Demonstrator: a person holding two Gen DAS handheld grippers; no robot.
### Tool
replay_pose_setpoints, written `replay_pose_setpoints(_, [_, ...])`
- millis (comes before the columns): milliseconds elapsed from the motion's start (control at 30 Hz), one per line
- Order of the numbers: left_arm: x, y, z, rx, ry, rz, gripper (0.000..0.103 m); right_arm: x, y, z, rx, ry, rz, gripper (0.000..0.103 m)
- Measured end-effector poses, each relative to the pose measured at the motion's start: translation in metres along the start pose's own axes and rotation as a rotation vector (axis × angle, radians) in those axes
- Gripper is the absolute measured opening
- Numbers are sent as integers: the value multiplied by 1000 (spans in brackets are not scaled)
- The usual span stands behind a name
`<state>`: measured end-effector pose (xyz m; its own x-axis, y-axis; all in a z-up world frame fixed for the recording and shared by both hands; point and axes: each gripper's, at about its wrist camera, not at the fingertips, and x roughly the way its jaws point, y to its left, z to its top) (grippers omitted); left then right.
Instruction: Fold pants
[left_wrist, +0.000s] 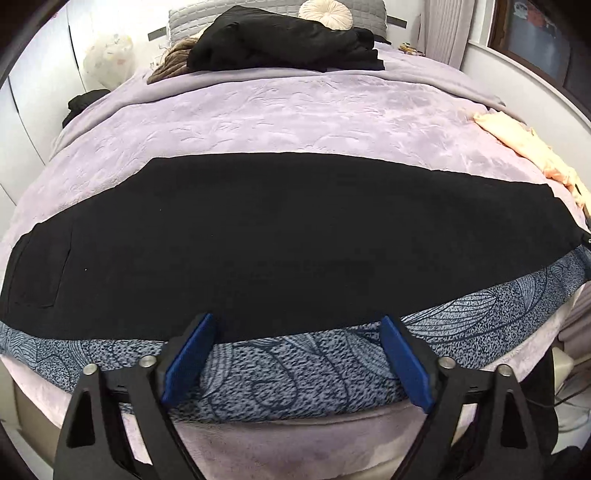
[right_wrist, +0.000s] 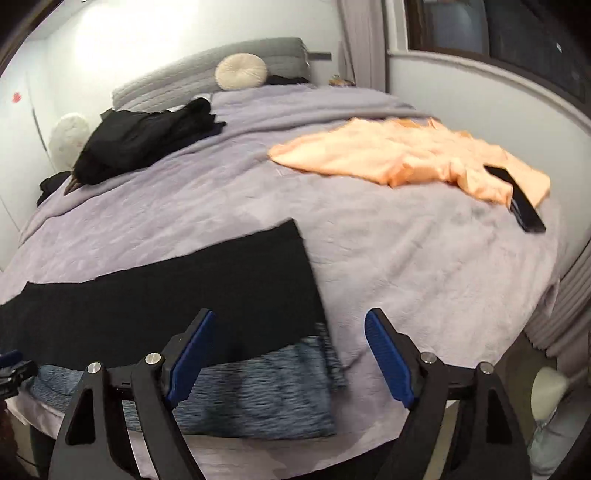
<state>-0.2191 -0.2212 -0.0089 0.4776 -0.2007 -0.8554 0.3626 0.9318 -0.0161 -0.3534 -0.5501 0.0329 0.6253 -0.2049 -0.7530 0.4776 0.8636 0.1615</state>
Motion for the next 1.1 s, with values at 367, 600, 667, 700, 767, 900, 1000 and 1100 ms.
replay_pose_setpoints(367, [-4,-8,1,19,22,-13,94,-9,39,24,-245,-158,40,11])
replay_pose_setpoints(600, [-12,-18,8,37,17,-16,94,44,8,15,-175,-10,-35,39])
replay_pose_setpoints(667, [-21,-24,10,61,-5,-20,94,16,-2,19,-105,-89,-69,71])
replay_pose_setpoints(700, [-25,-27,12,69,-16,-27,94,-2,-3,20,-87,-148,-63,71])
replay_pose_setpoints(767, [-29,-37,16,85,-25,-70,94,-29,11,18,-125,-189,-10,71])
replay_pose_setpoints(900, [-19,-68,19,165,-13,-114,94,-30,76,-19,-296,-56,276,71])
replay_pose_setpoints(1000, [-1,-84,15,222,23,-105,94,-19,122,-57,-458,-11,352,71])
replay_pose_setpoints(1100, [13,-65,13,155,68,-103,101,15,125,-73,-501,74,243,70])
